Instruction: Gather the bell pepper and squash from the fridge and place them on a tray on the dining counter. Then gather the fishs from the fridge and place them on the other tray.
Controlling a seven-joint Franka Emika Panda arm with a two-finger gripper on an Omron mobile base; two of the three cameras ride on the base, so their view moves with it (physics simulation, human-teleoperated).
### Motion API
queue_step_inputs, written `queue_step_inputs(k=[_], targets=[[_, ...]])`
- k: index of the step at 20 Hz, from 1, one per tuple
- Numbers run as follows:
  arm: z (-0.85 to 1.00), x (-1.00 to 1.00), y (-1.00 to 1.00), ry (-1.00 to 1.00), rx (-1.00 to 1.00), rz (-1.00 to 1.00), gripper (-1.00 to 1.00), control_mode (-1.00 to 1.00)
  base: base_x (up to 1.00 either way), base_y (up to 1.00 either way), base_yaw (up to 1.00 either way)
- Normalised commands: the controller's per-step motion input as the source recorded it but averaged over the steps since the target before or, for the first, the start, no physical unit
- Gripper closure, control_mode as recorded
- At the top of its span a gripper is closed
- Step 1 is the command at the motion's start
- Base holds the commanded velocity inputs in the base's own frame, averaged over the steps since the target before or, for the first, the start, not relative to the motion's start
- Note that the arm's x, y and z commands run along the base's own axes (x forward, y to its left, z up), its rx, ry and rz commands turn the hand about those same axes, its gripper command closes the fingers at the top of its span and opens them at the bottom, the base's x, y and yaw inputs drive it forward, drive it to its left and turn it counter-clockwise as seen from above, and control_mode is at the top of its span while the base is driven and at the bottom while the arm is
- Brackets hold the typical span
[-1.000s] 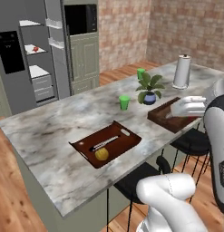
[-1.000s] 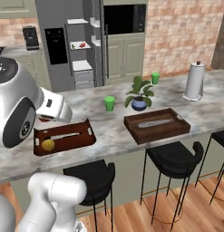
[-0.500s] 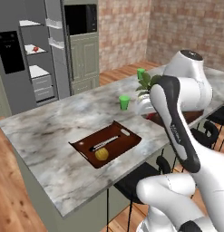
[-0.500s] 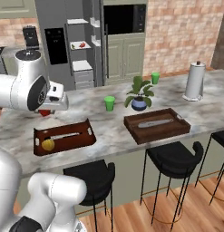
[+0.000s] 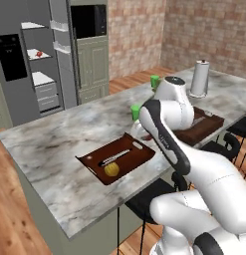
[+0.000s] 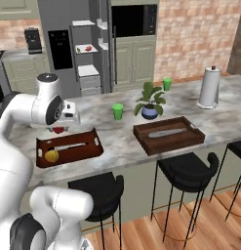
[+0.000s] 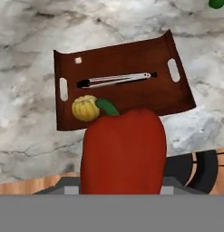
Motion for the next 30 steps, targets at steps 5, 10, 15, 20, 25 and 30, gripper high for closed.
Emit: queue_step_inputs(k=[5,10,15,20,25,30], targets=[[-0.55,0.49,0.00,0.00,-0.12,0.00,1.00,-1.00,0.00,0.00,0.00],[-0.38,0.40,0.00,0.00,-0.05,0.00,1.00,-1.00,0.00,0.00,0.00],[-0.49,0.17,-0.10,0.00,0.00,0.00,1.00,-1.00,0.00,0.00,0.00],[-0.41,0.04,-0.23,0.00,0.00,0.00,1.00,-1.00,0.00,0.00,0.00],[-0.52,0.08,-0.10,-0.03,0.00,0.00,1.00,-1.00,0.00,0.00,0.00],[-0.49,0.37,0.00,-0.05,0.00,0.00,1.00,-1.00,0.00,0.00,0.00]])
